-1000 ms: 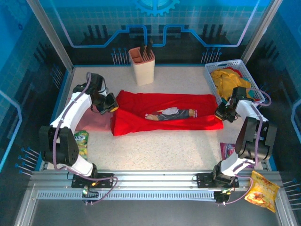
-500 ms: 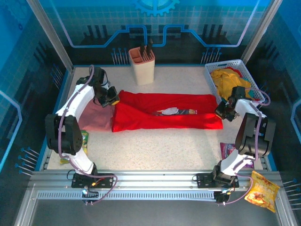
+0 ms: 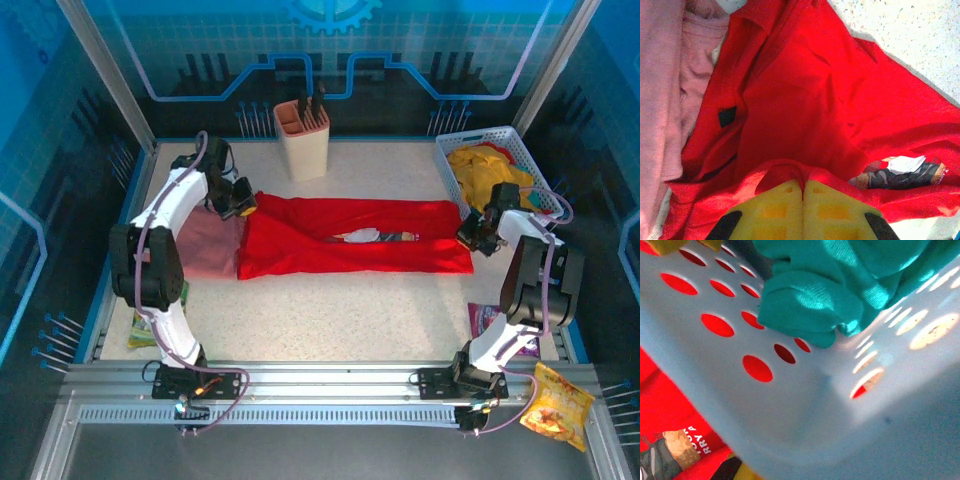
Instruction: Fold and stack the t-shirts
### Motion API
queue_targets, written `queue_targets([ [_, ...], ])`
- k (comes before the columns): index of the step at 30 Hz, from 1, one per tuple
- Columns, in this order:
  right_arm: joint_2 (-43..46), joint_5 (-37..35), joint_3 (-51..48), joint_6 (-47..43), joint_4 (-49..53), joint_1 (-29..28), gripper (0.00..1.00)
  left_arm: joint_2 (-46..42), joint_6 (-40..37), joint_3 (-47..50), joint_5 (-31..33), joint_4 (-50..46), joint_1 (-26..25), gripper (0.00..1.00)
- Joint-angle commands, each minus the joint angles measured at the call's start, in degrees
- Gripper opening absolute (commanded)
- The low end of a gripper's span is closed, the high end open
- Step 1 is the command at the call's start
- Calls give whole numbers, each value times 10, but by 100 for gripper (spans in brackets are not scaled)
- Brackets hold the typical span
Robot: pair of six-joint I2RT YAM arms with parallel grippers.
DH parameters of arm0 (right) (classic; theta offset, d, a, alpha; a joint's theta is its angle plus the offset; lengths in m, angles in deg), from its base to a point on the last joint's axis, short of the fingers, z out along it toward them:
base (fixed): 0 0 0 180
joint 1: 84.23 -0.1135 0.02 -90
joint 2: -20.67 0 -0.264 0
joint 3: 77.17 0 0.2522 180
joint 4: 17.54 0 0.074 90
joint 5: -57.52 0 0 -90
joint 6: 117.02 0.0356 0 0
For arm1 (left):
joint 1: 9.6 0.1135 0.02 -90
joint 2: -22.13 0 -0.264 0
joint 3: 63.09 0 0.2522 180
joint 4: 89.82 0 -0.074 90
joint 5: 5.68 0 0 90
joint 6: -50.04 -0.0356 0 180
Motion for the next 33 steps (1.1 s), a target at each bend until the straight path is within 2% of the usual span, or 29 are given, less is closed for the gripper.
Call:
queue_targets([
  [1, -13, 6, 14, 11, -11, -9, 18, 42, -2, -36, 16, 9, 6, 13],
  [2, -11, 10, 10, 10, -14, -11, 29, 57, -2, -46, 21, 12, 7, 25],
  [3, -6, 12, 7, 8, -18, -14, 34, 73, -3, -59, 27, 11, 7, 35],
  [6, 15, 39, -8, 3, -34, -22, 43, 109, -7, -101, 25, -15, 9, 45],
  [9, 36, 50, -17, -7, -28, -31, 58, 78, -1, -76, 25, -3, 8, 52],
  [12, 67, 44, -37, -8, -27, -42, 71, 16, 9, -21, 21, 10, 0, 53],
  [15, 103, 42, -68, 4, -33, -50, 80, -49, 30, 61, -2, 47, -21, 54],
  [20, 162, 41, -95, 10, -22, -67, 85, -118, 98, 199, -50, 145, -51, 52],
  [22, 189, 31, -117, 8, -12, -77, 91, -126, 117, 238, -52, 176, -64, 51],
  [27, 230, 22, -140, 6, -1, -90, 92, -110, 164, 309, -65, 265, -90, 49],
  [33, 247, 16, -163, 7, 3, -91, 92, -78, 207, 338, -80, 339, -110, 45],
])
